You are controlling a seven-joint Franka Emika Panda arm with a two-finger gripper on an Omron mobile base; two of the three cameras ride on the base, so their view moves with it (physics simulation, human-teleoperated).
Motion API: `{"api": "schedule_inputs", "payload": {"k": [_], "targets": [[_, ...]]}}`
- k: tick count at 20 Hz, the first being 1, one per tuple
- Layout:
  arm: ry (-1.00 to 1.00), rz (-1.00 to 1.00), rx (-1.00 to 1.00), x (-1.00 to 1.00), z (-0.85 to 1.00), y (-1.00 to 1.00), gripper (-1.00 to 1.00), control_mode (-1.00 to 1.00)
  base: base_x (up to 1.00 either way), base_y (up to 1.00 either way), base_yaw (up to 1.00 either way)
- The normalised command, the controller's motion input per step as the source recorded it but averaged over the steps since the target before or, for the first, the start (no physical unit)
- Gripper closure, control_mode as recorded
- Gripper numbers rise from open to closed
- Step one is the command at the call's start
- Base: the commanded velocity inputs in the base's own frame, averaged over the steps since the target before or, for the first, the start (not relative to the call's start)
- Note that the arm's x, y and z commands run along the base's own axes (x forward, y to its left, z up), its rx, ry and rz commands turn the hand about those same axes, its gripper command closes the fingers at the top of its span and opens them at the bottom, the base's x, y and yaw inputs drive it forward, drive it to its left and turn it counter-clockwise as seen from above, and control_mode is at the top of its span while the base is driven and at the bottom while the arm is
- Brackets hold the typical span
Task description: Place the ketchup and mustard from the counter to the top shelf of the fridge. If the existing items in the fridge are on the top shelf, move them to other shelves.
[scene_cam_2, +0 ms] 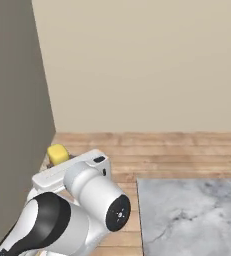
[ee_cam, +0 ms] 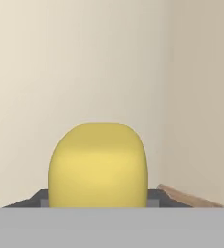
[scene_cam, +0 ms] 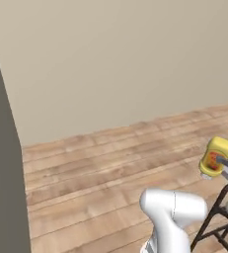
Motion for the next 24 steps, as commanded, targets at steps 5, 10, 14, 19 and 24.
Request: {"api": "schedule_inputs", "payload": {"k": [5, 10, 14, 19, 24], "targets": [[0.0, 0.0, 0.0, 0.0, 0.0, 0.0, 1.0, 1.0, 1.0, 0.15, -0.35], [0.0, 0.0, 0.0, 0.0, 0.0, 0.0, 1.0, 1.0, 1.0, 0.21, -0.46], [0.0, 0.0, 0.0, 0.0, 0.0, 0.0, 1.0, 1.0, 1.0, 0.25, -0.57], [0.0, 0.0, 0.0, 0.0, 0.0, 0.0, 1.0, 1.0, 0.99, 0.27, -0.6], [0.0, 0.0, 0.0, 0.0, 0.0, 0.0, 1.0, 1.0, 0.94, 0.26, -0.61]]}}
